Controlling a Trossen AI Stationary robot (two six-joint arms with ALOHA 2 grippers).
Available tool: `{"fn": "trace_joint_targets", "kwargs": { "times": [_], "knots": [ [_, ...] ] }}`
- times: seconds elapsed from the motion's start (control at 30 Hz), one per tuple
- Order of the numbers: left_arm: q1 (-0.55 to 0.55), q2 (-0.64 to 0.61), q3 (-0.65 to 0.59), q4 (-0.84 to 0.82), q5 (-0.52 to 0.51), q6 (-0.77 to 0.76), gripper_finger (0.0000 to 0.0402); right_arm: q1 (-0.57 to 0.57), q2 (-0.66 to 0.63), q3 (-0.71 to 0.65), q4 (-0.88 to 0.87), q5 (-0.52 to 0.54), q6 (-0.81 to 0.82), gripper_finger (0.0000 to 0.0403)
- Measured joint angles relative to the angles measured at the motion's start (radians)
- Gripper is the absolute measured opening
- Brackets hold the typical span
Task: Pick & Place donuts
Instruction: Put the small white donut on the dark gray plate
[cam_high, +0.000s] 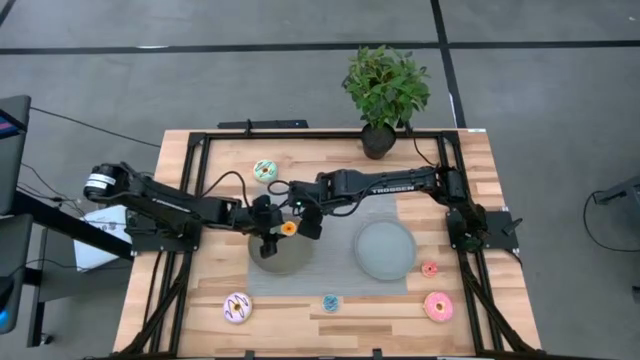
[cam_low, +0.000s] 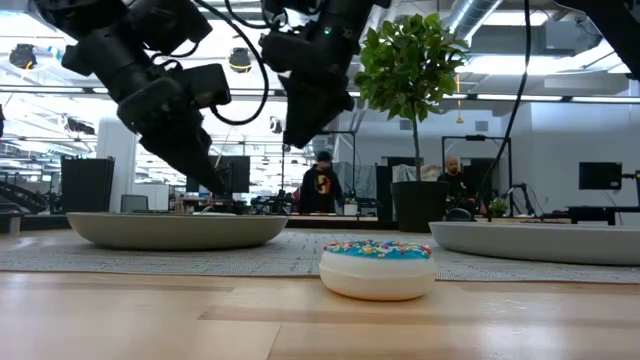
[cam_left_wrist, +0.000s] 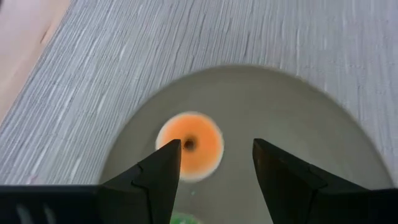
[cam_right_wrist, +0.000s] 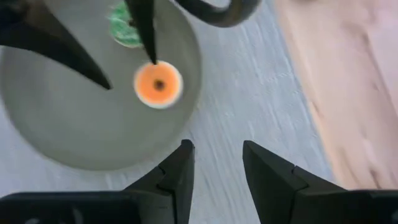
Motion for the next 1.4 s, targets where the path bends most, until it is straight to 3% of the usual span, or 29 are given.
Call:
{"fn": "trace_joint_targets", "kwargs": {
  "times": [0.3, 0.43, 0.5, 0.8, 0.97, 1.4],
  "knots": [
    [-0.008, 0.111, 0.022, 0.044, 0.019, 0.015, 0.0193, 0.022, 0.0, 0.0, -0.066, 0.06, 0.0, 0.0127],
    [-0.008, 0.115, 0.027, 0.044, -0.051, 0.041, 0.0193, 0.026, 0.0, 0.0, -0.071, 0.086, 0.0, 0.0127],
    [-0.008, 0.115, 0.027, 0.038, -0.081, 0.043, 0.0193, 0.026, 0.0, 0.0, -0.071, 0.087, 0.0, 0.0127],
    [-0.049, 0.115, 0.027, 0.035, -0.044, 0.035, 0.0193, 0.018, 0.0, 0.0, -0.07, 0.091, 0.0, 0.0127],
    [-0.071, 0.115, 0.027, 0.04, -0.095, 0.04, 0.0193, 0.009, 0.0, 0.0, -0.054, 0.091, 0.0, 0.0127],
    [-0.072, 0.256, 0.09, 0.039, -0.131, 0.036, 0.0178, 0.009, 0.0, 0.0, -0.024, 0.09, 0.0, 0.0127]
  ]
}}
